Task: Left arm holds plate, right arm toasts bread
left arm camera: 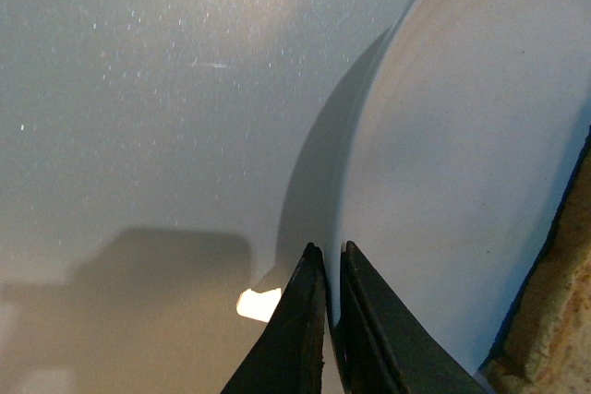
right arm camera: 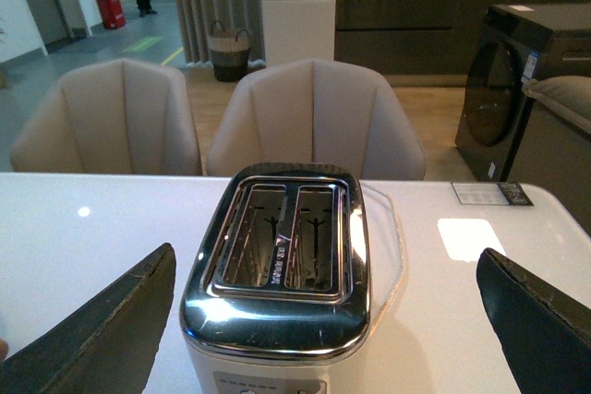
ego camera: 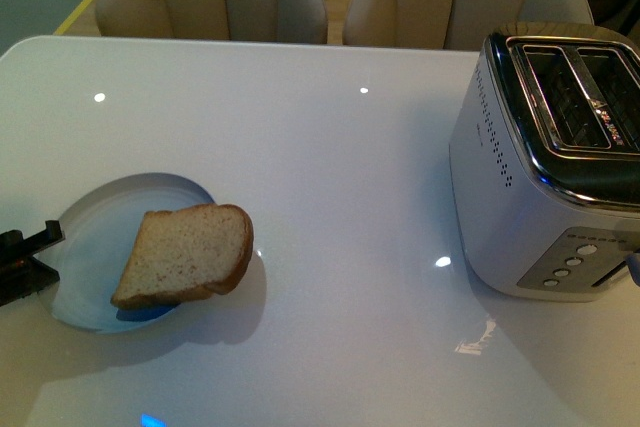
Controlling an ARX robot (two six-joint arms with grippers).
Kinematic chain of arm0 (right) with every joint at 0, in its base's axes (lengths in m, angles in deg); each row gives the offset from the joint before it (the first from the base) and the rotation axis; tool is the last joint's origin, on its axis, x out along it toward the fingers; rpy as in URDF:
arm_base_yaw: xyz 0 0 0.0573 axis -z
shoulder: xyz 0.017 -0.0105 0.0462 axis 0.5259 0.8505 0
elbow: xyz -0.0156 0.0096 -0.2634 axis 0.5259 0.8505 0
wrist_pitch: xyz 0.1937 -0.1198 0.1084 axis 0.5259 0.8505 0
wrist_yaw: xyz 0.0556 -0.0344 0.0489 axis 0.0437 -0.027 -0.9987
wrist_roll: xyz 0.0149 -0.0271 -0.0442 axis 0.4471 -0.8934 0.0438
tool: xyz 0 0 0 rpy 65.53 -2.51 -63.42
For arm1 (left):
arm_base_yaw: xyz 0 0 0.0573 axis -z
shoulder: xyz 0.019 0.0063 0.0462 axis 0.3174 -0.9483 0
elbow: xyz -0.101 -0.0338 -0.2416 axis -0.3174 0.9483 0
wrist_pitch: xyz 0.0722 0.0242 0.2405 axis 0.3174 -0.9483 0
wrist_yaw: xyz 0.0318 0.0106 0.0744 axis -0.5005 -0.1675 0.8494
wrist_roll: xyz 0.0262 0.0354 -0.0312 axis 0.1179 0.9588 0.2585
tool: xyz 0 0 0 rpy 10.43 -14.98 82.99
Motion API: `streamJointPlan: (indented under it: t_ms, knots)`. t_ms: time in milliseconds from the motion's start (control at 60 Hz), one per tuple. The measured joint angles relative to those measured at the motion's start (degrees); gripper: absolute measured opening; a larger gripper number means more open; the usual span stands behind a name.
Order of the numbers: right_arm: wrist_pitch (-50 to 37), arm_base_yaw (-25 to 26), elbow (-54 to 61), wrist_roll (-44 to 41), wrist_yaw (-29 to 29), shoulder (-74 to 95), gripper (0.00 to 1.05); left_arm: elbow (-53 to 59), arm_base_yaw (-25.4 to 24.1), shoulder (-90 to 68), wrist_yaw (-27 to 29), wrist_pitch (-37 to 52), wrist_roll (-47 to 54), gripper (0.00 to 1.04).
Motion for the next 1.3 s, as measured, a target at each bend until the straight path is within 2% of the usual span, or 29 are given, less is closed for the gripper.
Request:
streamJointPlan:
  t_ms: [283,383,533,933,1117,1300]
  knots:
    - [0.0,0.0,0.0,0.0,0.0,0.0,0.96,7.1,-2.0,10.9,-4.5,-3.4,-2.2,0.03]
    - [0.0,0.0,0.0,0.0,0.0,0.0,0.96,9.1,-1.7,17.7,-7.5,-6.0,-4.7,0.03]
    - [0.0,0.0,0.0,0.0,0.0,0.0,0.96,9.6,0.0,25.3,-8.7,-9.6,-7.5,0.03]
    - [0.0,0.0,0.0,0.0,0.0,0.0,0.96,3.2,10.5,40.9,-5.2,-25.1,-16.3,0.03]
    - [0.0,0.0,0.0,0.0,0.0,0.0,0.96,-2.5,20.2,43.2,-0.9,-30.0,-22.6,0.03]
    - [0.0,0.0,0.0,0.0,0.0,0.0,0.96,-5.5,27.1,43.3,1.4,-31.4,-26.6,0.03]
